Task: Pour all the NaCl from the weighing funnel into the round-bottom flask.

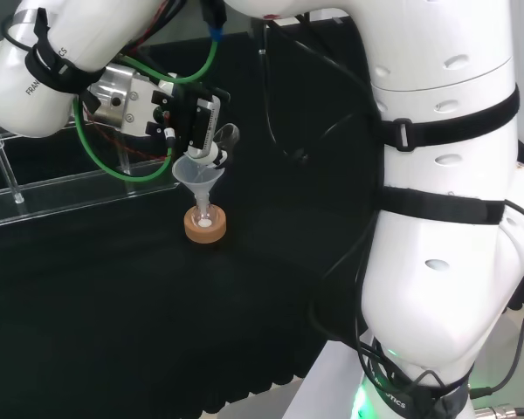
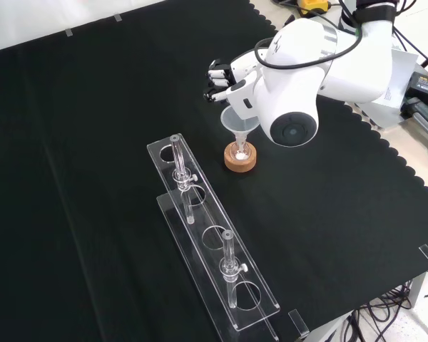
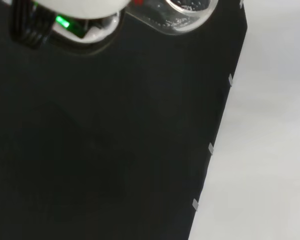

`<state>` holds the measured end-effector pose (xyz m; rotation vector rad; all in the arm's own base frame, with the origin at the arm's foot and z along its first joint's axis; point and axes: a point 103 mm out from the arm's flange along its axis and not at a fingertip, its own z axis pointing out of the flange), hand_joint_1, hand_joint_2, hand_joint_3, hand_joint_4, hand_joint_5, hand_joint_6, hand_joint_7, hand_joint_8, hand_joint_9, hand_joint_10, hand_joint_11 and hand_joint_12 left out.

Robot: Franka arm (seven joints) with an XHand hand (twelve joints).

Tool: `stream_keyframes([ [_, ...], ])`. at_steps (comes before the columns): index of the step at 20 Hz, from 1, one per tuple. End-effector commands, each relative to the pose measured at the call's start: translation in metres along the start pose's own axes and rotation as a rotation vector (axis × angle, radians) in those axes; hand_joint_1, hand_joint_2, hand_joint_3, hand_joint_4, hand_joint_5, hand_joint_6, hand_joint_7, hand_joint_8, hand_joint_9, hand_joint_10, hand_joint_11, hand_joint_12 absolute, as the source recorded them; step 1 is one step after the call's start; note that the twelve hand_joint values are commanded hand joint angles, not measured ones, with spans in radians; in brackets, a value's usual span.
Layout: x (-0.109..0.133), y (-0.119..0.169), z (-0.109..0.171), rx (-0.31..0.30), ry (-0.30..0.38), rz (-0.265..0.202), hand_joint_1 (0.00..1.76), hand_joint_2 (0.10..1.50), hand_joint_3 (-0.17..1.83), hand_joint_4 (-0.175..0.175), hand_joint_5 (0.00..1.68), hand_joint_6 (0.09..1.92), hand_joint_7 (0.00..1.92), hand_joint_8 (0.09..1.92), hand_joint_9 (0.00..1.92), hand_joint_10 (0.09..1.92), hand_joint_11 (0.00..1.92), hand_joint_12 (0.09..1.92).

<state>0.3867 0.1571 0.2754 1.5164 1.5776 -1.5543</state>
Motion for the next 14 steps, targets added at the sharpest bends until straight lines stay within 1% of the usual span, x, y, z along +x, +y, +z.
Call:
stream_keyframes([
  [1,0.0005,-0.0004,-0.0011,0.006,-0.016,0.003,1.13,0.65,0.65,0.175,1.28,0.66,0.38,0.71,0.83,0.39,0.85,1.0],
  [8,-0.0008,-0.0009,0.0015,0.012,-0.029,0.01,1.13,0.65,0.65,0.175,1.28,0.66,0.38,0.71,0.83,0.39,0.85,1.0],
  [14,0.0005,-0.0036,-0.0006,0.012,-0.06,0.017,1.13,0.65,0.65,0.175,1.28,0.66,0.38,0.71,0.83,0.39,0.85,1.0],
])
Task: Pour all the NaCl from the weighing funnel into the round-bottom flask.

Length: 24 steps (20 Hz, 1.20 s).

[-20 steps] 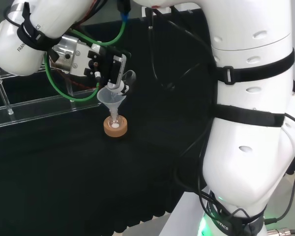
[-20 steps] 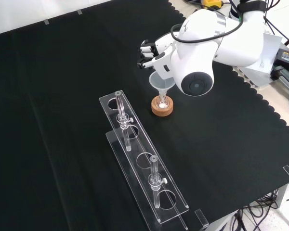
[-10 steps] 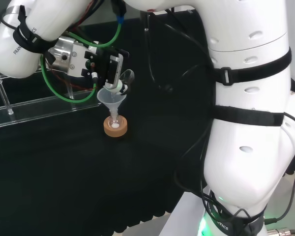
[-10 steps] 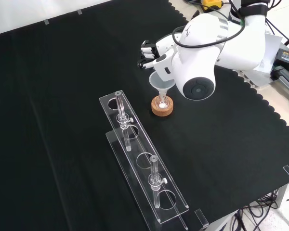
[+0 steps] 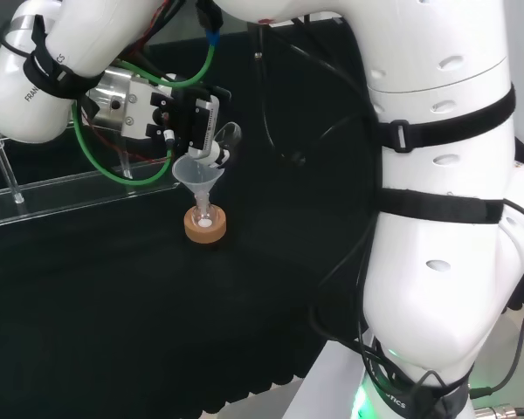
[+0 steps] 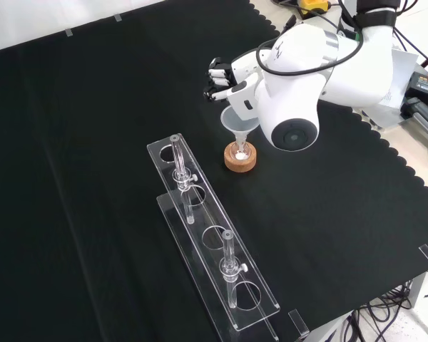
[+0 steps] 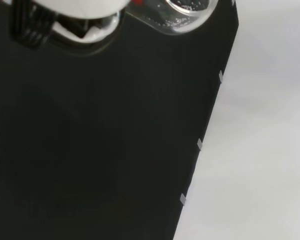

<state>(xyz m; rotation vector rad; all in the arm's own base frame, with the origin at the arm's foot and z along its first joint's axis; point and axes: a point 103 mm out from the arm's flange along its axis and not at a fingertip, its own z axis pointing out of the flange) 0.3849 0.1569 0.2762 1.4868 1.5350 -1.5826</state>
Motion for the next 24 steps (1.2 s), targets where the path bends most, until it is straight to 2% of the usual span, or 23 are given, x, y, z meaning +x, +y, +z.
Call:
stream_keyframes([
  [1,0.0006,-0.0023,-0.0018,-0.001,-0.02,0.006,1.13,0.65,0.65,0.175,1.28,0.66,0.38,0.71,0.83,0.39,0.85,1.0],
  [16,-0.0002,-0.0028,-0.0025,0.006,-0.038,0.009,1.13,0.65,0.66,0.175,1.28,0.66,0.38,0.71,0.82,0.39,0.84,1.0],
  [20,-0.0015,-0.002,0.0009,0.005,-0.023,0.007,1.13,0.65,0.66,0.175,1.28,0.66,0.38,0.71,0.82,0.39,0.84,1.0],
  [24,-0.0046,-0.0028,0.0031,-0.005,0.02,0.001,1.13,0.65,0.66,0.175,1.28,0.66,0.37,0.71,0.82,0.39,0.84,1.0],
])
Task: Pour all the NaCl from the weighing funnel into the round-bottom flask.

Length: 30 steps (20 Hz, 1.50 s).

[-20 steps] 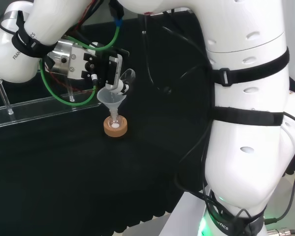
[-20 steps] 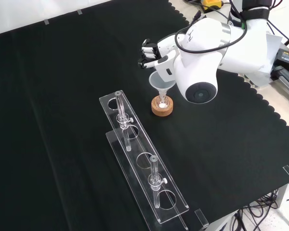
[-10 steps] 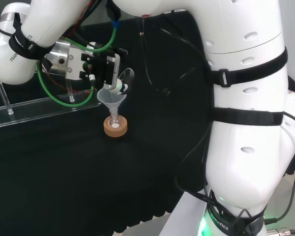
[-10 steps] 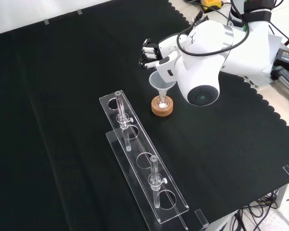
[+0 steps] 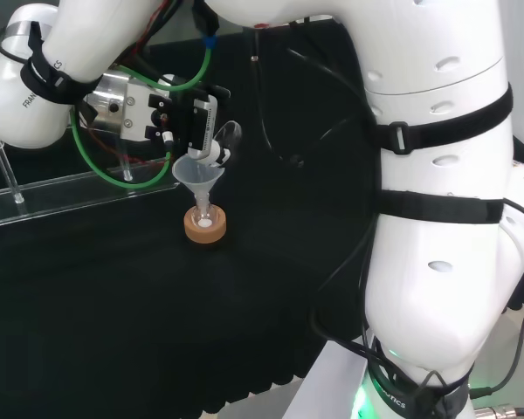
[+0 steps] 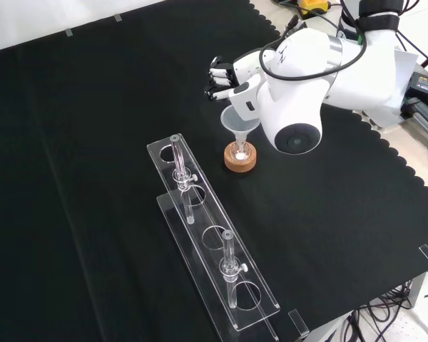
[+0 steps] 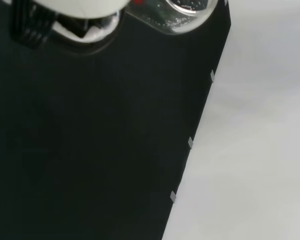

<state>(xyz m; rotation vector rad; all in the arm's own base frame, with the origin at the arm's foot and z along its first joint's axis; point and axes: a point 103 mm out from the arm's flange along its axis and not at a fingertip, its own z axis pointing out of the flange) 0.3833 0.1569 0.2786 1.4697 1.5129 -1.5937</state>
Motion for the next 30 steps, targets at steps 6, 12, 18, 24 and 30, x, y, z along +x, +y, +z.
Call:
stream_keyframes([
  [6,-0.007,-0.002,0.005,-0.031,0.106,-0.018,1.13,0.65,0.66,0.175,1.28,0.66,0.37,0.71,0.82,0.39,0.84,1.0],
  [12,-0.009,0.0,0.012,-0.04,0.16,-0.029,1.13,0.65,0.66,0.175,1.28,0.66,0.37,0.71,0.82,0.39,0.84,1.0],
  [18,-0.014,0.003,0.023,-0.052,0.24,-0.045,1.13,0.65,0.66,0.175,1.28,0.66,0.37,0.71,0.82,0.39,0.84,1.0],
  [24,-0.02,0.005,0.032,-0.078,0.329,-0.05,1.12,0.65,0.66,0.175,1.28,0.66,0.37,0.71,0.82,0.39,0.84,1.0],
  [30,-0.026,0.008,0.043,-0.116,0.435,-0.05,1.12,0.65,0.66,0.175,1.28,0.66,0.37,0.71,0.82,0.39,0.84,1.0],
])
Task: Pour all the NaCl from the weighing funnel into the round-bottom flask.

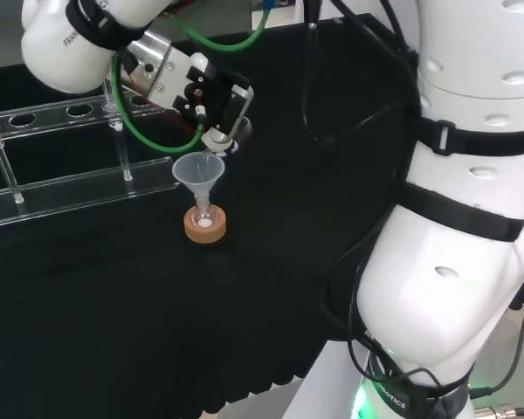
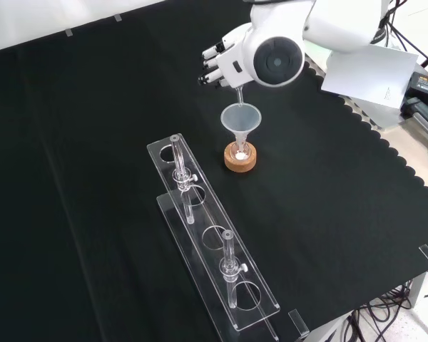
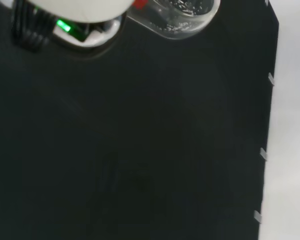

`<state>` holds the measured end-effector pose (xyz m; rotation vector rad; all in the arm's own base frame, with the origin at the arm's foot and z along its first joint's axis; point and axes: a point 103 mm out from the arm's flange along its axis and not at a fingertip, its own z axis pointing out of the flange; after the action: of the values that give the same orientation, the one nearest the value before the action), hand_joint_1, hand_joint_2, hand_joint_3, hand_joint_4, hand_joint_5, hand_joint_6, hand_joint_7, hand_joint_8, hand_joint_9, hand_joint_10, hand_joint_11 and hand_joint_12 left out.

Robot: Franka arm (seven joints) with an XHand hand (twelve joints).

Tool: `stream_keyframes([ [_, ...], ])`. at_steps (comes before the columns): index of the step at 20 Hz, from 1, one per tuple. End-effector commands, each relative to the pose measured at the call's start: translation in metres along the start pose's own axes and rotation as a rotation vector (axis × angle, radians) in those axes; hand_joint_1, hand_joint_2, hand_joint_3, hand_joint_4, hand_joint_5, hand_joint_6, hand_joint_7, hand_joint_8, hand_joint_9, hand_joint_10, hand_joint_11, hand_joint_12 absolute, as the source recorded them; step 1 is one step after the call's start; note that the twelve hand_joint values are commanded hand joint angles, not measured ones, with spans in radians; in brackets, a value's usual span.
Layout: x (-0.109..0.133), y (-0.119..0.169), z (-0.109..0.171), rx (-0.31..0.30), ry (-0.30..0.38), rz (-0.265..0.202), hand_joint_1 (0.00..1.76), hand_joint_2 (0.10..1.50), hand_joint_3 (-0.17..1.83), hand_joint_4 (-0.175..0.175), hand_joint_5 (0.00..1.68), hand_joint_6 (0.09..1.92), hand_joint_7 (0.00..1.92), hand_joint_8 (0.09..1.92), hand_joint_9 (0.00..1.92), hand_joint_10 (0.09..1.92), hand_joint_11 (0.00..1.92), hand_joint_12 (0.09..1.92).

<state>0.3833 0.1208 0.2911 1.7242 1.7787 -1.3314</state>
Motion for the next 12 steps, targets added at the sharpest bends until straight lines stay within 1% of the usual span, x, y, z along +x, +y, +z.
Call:
stream_keyframes([
  [1,-0.01,0.002,0.012,-0.034,0.125,-0.011,1.12,0.65,0.66,0.175,1.28,0.66,0.37,0.71,0.82,0.39,0.84,1.0],
  [8,-0.022,0.005,0.022,-0.069,0.274,-0.02,1.12,0.65,0.66,0.175,1.28,0.66,0.38,0.71,0.82,0.39,0.84,1.0],
  [12,-0.026,0.008,0.029,-0.077,0.33,-0.021,1.12,0.65,0.66,0.175,1.28,0.67,0.38,0.71,0.82,0.39,0.84,1.0],
])
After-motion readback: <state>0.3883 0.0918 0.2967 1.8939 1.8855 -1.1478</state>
